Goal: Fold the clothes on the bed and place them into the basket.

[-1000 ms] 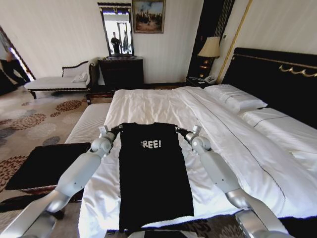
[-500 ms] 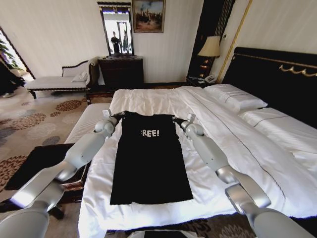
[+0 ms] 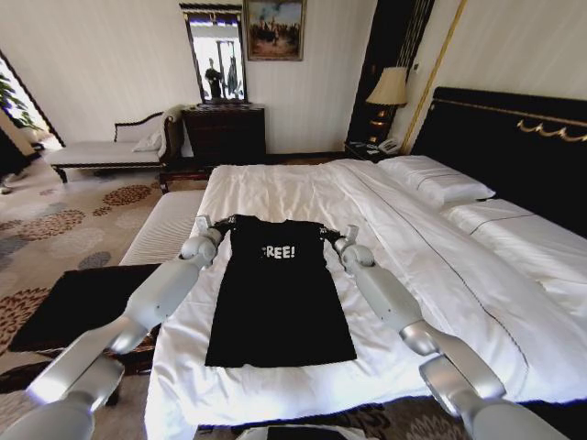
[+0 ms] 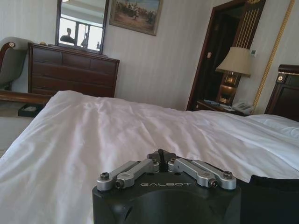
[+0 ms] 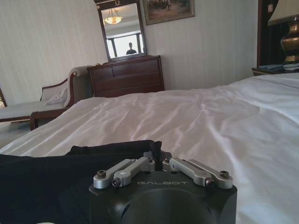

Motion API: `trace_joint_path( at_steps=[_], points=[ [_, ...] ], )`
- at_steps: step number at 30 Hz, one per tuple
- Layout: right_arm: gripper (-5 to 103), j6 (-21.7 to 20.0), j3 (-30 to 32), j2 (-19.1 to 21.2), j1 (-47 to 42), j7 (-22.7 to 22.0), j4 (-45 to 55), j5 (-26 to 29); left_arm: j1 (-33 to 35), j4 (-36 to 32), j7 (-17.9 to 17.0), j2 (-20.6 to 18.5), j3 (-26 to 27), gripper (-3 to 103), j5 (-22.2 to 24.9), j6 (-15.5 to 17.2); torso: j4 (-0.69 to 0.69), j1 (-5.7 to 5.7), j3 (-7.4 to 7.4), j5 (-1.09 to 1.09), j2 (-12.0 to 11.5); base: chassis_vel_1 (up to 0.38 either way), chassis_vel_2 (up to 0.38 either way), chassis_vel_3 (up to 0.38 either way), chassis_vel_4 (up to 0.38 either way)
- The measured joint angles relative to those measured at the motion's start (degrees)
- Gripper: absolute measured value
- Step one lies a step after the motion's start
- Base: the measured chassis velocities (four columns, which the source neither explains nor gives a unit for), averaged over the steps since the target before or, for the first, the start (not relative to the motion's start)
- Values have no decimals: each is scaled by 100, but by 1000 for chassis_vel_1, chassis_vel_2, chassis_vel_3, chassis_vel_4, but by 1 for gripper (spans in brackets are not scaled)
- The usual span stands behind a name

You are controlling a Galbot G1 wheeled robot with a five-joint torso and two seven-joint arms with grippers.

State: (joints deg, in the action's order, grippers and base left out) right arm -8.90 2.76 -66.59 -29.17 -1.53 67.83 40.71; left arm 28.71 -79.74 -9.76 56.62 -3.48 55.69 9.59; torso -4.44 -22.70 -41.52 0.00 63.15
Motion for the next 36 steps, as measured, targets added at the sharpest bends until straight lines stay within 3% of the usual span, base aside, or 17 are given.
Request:
trace_joint_path(
  at_steps=[7,9,13,15,19,24,26,36],
  points=[
    [2,60,383,518,-1037,-152,1474,-109,1392,-1468,-350,-269,619,2,-282,-49,-4,2,1,-2,0,0,0,0,0],
    [2,48,405,552,-1181,-174,1608,-115,1564,-1624,-362,-293,694,2,-318,-53,-3,2,2,-1,0,0,0,0,0],
    [2,26,587,756,-2286,-204,2396,-457,2690,-2424,-370,-489,1097,2,-633,-114,-2,2,1,2,1,0,0,0,0],
    [2,32,652,773,-2460,-202,2517,-526,2880,-2560,-368,-514,1183,2,-691,-129,-2,3,1,1,1,0,0,0,0],
    [2,51,975,818,-3272,-178,3164,-770,3916,-3191,-334,-502,1670,2,-1003,-195,-2,3,1,0,1,0,0,0,0],
    [2,51,1128,844,-3670,-165,3476,-845,4513,-3405,-286,-441,1903,2,-1180,-254,-3,1,1,0,1,0,0,0,0],
    [2,77,1293,840,-4145,-137,3704,-928,5075,-3556,-250,-351,2131,2,-1340,-322,1,1,1,0,2,0,0,0,0],
    [2,215,1676,516,-5183,-33,4014,-1244,5797,-3736,-193,-91,2223,2,-1787,-532,-3,0,0,0,1,0,0,0,0]
  ],
)
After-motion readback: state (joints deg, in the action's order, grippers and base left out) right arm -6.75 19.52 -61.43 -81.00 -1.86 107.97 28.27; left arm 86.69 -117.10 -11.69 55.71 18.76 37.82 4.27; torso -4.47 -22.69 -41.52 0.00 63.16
